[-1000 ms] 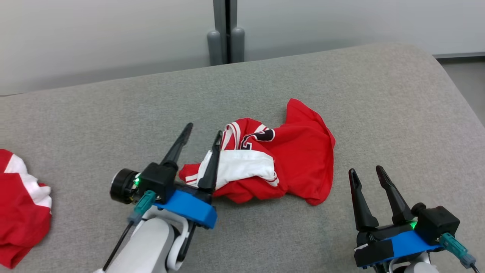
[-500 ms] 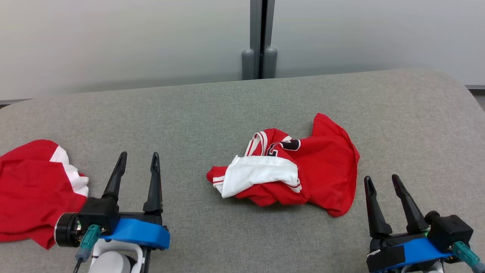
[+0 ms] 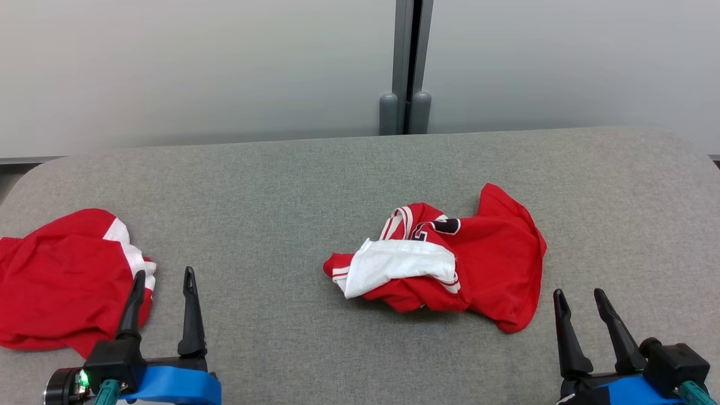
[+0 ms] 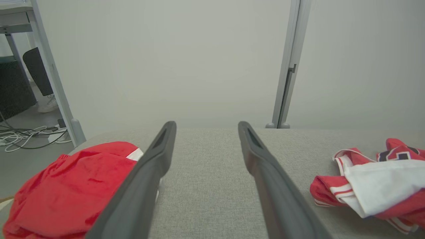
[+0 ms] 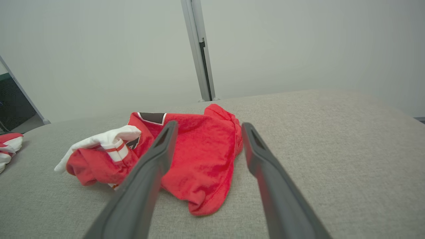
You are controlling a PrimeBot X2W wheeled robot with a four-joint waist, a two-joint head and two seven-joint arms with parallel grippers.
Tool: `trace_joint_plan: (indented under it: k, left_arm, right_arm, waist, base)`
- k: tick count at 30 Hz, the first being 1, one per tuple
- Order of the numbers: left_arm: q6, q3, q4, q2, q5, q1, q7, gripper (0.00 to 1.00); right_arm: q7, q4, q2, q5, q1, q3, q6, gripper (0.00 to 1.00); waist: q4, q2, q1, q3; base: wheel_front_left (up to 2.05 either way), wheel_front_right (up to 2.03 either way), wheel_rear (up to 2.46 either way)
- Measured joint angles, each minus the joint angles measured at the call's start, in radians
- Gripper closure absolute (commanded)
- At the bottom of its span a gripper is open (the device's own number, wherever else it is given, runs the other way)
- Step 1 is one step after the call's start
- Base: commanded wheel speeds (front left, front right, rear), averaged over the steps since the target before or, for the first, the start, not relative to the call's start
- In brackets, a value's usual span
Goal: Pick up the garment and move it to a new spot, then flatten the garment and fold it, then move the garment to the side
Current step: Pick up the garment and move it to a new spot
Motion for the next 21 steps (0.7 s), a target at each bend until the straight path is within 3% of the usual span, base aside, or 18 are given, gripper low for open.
trace_joint_plan:
  k: [21]
  left_arm:
    - [-0.053, 0.058, 0.027, -0.07, 0.04, 0.044, 0.0, 0.0]
  right_arm:
    - [0.026, 0.031, 0.0, 0.0, 0.02, 0.008, 0.0, 0.0]
  waist:
    - [0.001, 0.0, 0.0, -0.009]
  base:
    - [0.0, 0.0, 0.0]
